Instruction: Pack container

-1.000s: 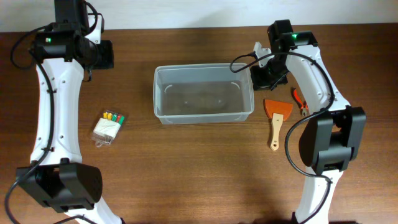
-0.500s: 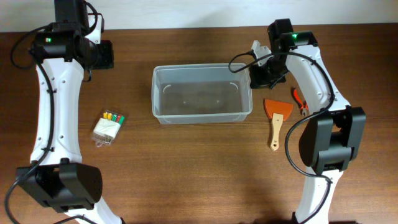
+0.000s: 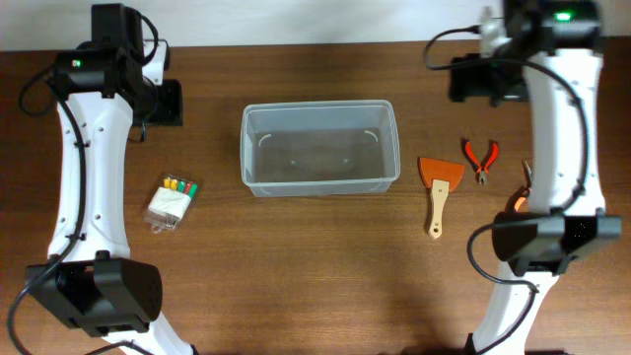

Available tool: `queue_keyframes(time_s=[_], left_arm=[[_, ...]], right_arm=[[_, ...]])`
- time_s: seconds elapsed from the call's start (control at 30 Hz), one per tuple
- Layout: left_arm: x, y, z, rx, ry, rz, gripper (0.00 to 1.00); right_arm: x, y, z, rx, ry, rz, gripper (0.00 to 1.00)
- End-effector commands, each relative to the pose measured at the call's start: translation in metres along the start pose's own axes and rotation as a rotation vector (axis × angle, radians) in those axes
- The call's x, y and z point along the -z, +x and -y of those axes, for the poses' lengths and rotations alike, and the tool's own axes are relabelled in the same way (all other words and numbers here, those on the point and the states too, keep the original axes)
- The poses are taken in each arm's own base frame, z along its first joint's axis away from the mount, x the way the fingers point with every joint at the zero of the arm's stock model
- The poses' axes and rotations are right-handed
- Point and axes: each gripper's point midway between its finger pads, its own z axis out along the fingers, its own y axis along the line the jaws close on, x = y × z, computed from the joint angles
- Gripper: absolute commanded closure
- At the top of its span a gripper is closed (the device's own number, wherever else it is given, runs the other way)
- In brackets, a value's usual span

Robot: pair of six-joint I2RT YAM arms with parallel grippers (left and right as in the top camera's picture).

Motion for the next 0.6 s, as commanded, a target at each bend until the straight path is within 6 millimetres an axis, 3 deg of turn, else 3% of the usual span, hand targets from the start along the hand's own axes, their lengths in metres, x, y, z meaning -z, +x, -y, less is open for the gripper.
queue_keyframes(time_s=[0.0, 0.1, 0.17, 0.3, 0.43, 0.57], left_arm=[[0.023, 0.007, 0.003, -0.006, 0.024, 0.013, 0.48], [0.046, 0.014, 0.008, -0.018, 0.027, 0.035, 0.46], [0.065, 0.017, 0.014, -0.032, 0.029, 0.071, 0.44], [0.097, 0.027, 0.024, -0.060, 0.037, 0.129, 0.39], [0.111, 0.039, 0.026, -0.068, 0.040, 0.151, 0.37], [0.098, 0.064, 0.026, -0.067, 0.037, 0.116, 0.30]], right_arm=[[0.047, -0.001, 0.011, -0.082, 0.016, 0.110, 0.07], [0.087, 0.008, 0.010, -0.091, 0.013, 0.196, 0.00], [0.114, 0.018, 0.007, -0.099, 0.008, 0.252, 0.02], [0.151, 0.046, 0.001, -0.107, -0.017, 0.310, 0.01], [0.155, 0.086, -0.002, -0.147, -0.028, 0.265, 0.01], [0.131, 0.137, -0.002, -0.180, -0.019, 0.133, 0.01]])
